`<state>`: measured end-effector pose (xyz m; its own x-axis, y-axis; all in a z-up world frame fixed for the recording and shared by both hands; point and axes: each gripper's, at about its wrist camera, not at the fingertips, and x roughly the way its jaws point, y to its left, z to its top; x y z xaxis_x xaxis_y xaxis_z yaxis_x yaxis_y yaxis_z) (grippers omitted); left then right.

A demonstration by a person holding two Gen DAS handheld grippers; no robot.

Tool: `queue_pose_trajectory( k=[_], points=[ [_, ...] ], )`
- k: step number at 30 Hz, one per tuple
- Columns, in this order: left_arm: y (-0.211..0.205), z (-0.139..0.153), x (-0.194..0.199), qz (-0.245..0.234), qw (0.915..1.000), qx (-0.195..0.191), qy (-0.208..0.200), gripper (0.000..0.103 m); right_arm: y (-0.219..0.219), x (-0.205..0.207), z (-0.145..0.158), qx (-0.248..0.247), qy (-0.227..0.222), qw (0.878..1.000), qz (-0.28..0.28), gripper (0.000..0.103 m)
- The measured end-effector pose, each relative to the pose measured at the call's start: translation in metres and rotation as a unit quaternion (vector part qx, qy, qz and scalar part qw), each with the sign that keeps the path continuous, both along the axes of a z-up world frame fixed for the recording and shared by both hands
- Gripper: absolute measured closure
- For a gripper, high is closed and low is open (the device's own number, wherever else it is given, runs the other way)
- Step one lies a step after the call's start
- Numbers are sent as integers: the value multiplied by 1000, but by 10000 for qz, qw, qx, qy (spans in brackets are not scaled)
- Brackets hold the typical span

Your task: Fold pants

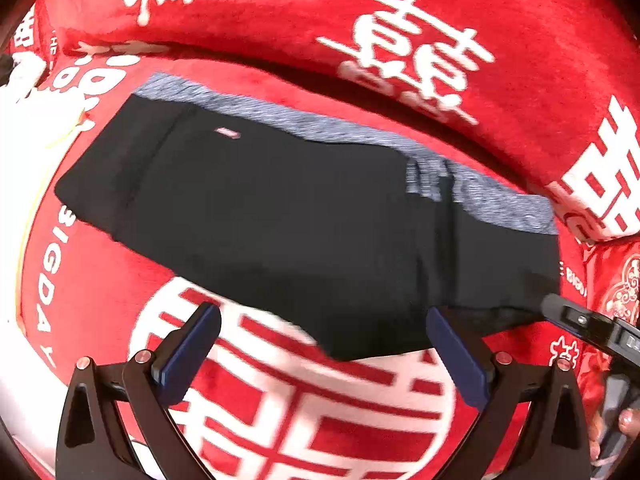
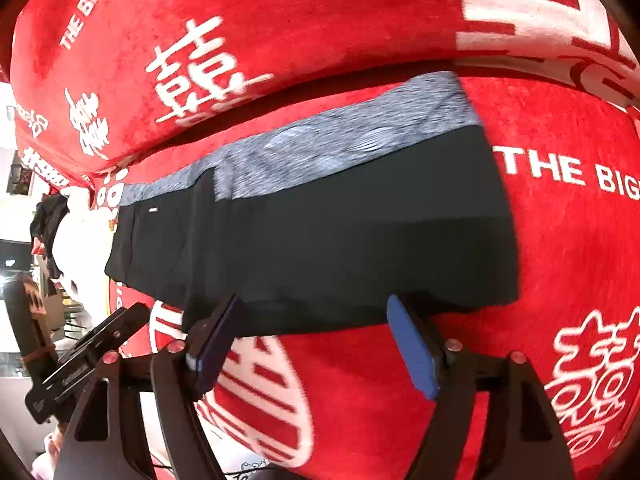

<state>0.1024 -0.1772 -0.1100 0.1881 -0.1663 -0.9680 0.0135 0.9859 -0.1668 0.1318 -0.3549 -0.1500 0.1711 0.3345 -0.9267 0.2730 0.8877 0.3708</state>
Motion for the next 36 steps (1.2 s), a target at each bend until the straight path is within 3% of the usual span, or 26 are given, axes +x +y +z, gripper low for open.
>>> queue_pose_trajectory(
  k=[4,8,13,16,19,26,36],
  points=[
    [33,-3,0,121,9998,-61,118,0,32,3,7,-216,-34,9996,161,23],
    [60,-7,-2,176,9982,546,191,0,63,14,5,-394,-44,9985,372,23],
    [89,-15,-1,328,9951,879,322,0,101,33,-1,-805,-145,9932,829,23],
    [104,-19,-1,455,9943,877,404,0,116,40,-14,-910,-21,9907,1009,23],
    [113,-24,-1,540,9936,873,470,0,125,37,-38,-816,388,9915,936,23],
    [121,-31,-2,584,9934,838,527,0,138,26,-37,-1201,341,9836,1303,21],
    [122,-37,-2,559,9935,792,598,0,143,14,-40,-1029,528,9849,1285,20]
  ],
)
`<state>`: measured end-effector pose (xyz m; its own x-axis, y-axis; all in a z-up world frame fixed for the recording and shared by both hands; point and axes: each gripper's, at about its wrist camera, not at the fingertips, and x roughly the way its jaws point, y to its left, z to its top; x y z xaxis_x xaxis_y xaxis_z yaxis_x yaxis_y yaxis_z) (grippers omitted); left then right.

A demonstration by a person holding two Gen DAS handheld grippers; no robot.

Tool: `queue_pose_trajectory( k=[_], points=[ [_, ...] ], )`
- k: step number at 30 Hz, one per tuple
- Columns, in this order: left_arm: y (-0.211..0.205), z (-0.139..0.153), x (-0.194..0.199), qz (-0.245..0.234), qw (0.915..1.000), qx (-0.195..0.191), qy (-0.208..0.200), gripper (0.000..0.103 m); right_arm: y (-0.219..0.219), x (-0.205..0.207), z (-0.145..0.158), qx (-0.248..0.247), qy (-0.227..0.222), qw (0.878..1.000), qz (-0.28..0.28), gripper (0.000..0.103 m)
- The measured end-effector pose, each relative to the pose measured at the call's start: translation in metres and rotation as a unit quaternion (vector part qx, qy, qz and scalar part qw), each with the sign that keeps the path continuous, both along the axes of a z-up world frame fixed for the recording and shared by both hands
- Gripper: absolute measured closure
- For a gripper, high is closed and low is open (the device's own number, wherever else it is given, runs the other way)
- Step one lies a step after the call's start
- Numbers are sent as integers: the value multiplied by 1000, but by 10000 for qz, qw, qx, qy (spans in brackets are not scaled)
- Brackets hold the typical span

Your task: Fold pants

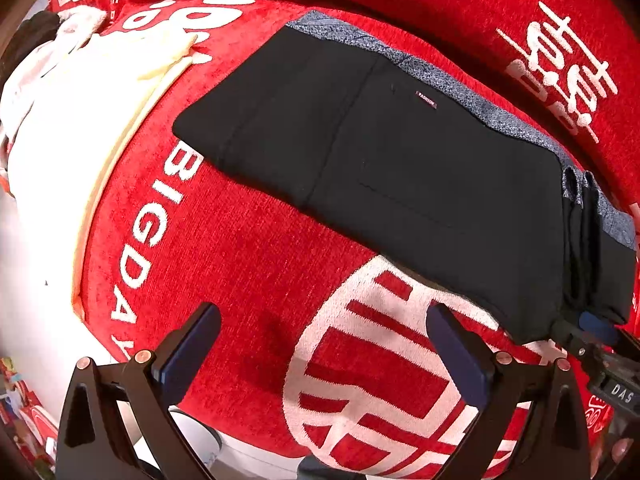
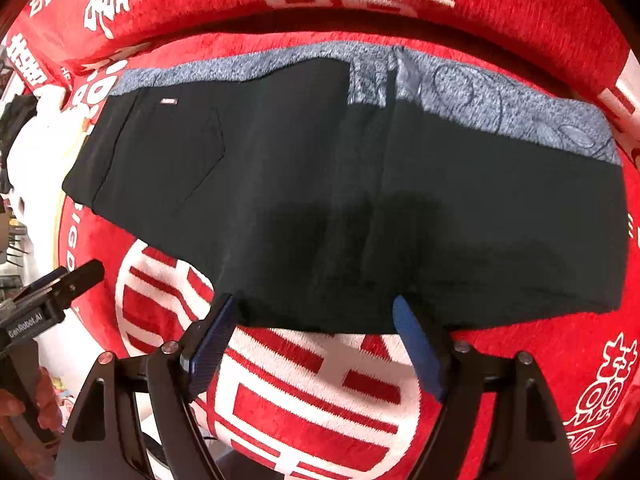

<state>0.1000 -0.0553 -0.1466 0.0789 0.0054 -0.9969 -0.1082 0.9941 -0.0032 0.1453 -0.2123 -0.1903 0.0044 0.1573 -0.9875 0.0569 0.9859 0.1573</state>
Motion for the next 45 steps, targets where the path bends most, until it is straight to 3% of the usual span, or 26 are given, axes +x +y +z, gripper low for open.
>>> queue_pose_trajectory(
  k=[23,45],
  points=[
    [12,5,10,3,9999,-108,-121,0,9,3,-2,89,77,9999,70,20],
    [18,-15,11,257,9996,-43,76,0,8,2,-5,95,70,9999,91,18]
  ],
)
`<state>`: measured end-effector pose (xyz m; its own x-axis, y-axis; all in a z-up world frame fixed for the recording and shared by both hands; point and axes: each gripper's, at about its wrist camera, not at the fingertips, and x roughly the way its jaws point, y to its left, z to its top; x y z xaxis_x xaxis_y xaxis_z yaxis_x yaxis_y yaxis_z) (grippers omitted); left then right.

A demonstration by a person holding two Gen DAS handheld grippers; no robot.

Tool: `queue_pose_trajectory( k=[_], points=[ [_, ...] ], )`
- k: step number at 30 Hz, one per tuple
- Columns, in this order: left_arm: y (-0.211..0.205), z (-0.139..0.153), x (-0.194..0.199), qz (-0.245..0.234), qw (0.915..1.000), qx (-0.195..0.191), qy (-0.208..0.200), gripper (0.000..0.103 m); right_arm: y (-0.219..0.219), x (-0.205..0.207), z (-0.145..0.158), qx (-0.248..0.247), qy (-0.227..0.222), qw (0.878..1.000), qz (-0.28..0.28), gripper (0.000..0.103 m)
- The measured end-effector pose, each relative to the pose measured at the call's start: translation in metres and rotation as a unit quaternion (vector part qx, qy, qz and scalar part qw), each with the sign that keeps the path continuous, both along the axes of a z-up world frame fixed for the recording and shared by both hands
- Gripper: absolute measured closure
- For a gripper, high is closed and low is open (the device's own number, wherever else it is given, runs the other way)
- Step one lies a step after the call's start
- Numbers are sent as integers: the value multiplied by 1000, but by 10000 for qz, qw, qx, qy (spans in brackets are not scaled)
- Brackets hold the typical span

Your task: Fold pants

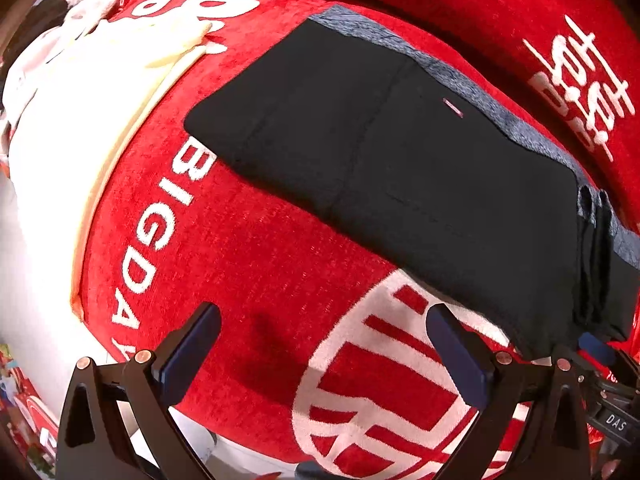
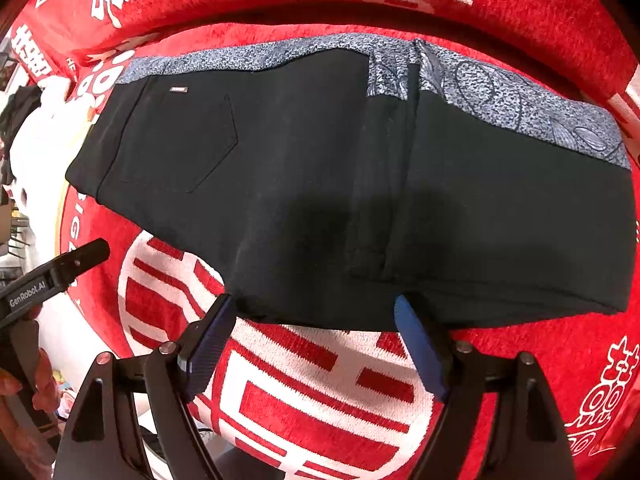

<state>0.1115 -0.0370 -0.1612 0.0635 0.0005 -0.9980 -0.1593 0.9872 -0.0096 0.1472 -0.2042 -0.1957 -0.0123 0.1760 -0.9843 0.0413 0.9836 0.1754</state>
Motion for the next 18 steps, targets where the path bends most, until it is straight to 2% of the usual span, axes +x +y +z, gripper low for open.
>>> queue_pose_trajectory(
  k=[4,7,9,13,16,18],
  points=[
    [17,-3,2,263,9993,-265,-79,0,1,-1,-2,-21,-16,10000,20,18],
    [38,1,5,611,9925,-975,-421,0,3,-2,-3,-43,-48,10000,59,17],
    [54,4,9,863,9822,-1517,-690,0,5,-2,-3,-48,-65,9999,94,15],
    [82,-4,18,1364,9557,-2387,-1049,0,7,-1,-5,-90,-57,9998,172,13],
    [89,-16,26,1525,9288,-3148,-1220,0,8,-1,-6,-80,-56,9998,174,12],
    [87,-22,31,1408,9241,-3329,-1244,0,9,0,-7,-82,-57,9998,198,11]
  ],
)
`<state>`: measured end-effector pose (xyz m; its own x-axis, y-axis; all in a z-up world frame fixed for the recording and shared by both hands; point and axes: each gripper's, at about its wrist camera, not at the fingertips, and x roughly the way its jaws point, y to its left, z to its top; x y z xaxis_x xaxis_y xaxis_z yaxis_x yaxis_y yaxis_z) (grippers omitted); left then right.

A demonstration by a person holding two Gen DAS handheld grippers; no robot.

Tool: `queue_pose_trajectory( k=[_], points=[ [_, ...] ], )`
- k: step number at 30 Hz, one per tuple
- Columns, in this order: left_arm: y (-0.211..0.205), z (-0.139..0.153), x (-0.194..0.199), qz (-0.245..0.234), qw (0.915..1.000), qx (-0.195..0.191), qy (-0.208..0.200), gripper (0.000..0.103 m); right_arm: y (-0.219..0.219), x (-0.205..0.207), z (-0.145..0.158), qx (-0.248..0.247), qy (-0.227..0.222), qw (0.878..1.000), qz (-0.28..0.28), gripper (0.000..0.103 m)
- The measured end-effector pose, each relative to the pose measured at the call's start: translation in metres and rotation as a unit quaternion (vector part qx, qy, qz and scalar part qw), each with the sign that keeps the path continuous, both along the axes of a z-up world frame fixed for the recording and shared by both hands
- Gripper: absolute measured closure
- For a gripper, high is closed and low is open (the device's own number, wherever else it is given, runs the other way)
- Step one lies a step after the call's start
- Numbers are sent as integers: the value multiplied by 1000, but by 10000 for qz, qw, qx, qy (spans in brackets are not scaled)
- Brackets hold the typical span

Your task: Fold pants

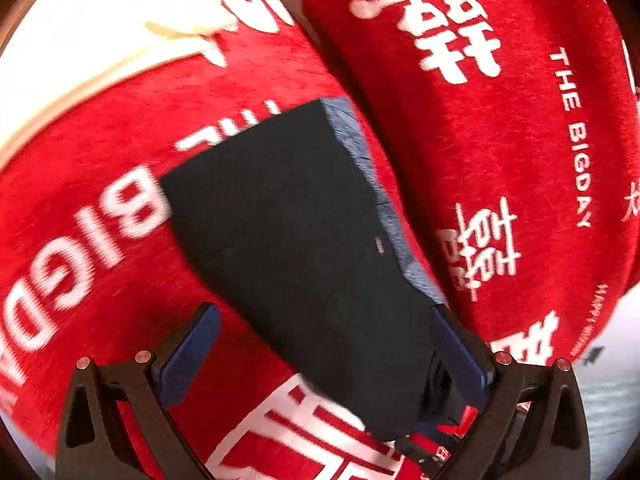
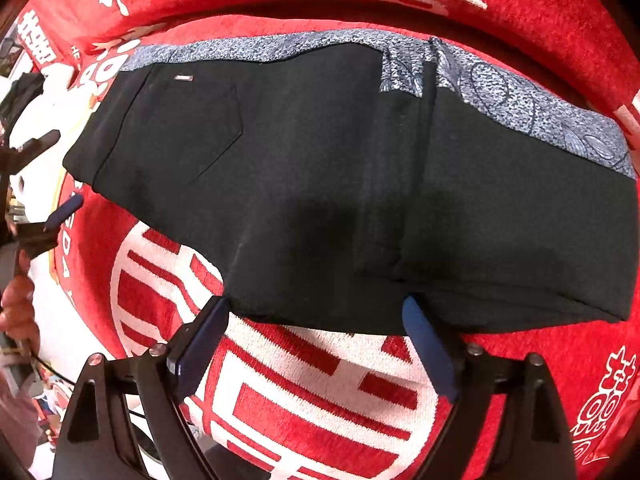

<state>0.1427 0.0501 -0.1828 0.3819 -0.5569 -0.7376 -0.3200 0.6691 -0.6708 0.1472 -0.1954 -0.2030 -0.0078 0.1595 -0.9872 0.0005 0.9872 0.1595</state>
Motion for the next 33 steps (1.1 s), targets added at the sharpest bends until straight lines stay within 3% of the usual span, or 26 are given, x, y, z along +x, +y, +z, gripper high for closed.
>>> queue_pose_trajectory(
  k=[3,8,10,14,16,18,20,22,23,24,26,28,30,33],
  points=[
    [0,-12,6,-113,9999,-109,-19,0,3,0,-1,-35,-6,10000,67,10],
    [5,-20,10,111,9992,-330,-180,0,9,0,-3,-120,-31,9998,177,8],
    [1,-16,14,190,9993,-299,-125,0,11,-1,-4,-142,-40,9996,231,7],
    [-21,8,24,-174,9981,100,-575,0,14,0,-6,-153,-69,9993,327,6],
    [-26,-5,32,-268,9984,424,-261,0,14,-2,-6,-172,-66,9991,380,6],
    [-21,-25,38,-180,9994,291,85,0,15,-1,-5,-192,-30,9989,415,6],
    [-17,-21,39,38,9997,224,94,0,15,2,0,-155,21,9990,408,6],
    [-21,-17,41,92,9986,499,144,9,14,10,15,38,-68,9994,343,6],
    [-25,-12,41,79,9970,771,67,24,13,16,26,141,-168,9993,295,6],
    [-35,-4,41,-119,9909,1339,-59,46,12,23,36,236,-258,9991,249,6],
    [-54,7,41,-604,9712,2291,-271,62,9,47,59,525,-458,9975,96,6],
    [-78,18,33,-1146,9412,3090,-742,63,9,77,73,867,-513,9949,-28,5],
    [-103,25,21,-1636,9044,3775,-1132,63,19,108,79,1098,-416,9931,-36,5],
    [-122,25,9,-2007,8674,4334,-1399,63,59,155,75,1431,-74,9890,362,5]
  ],
)
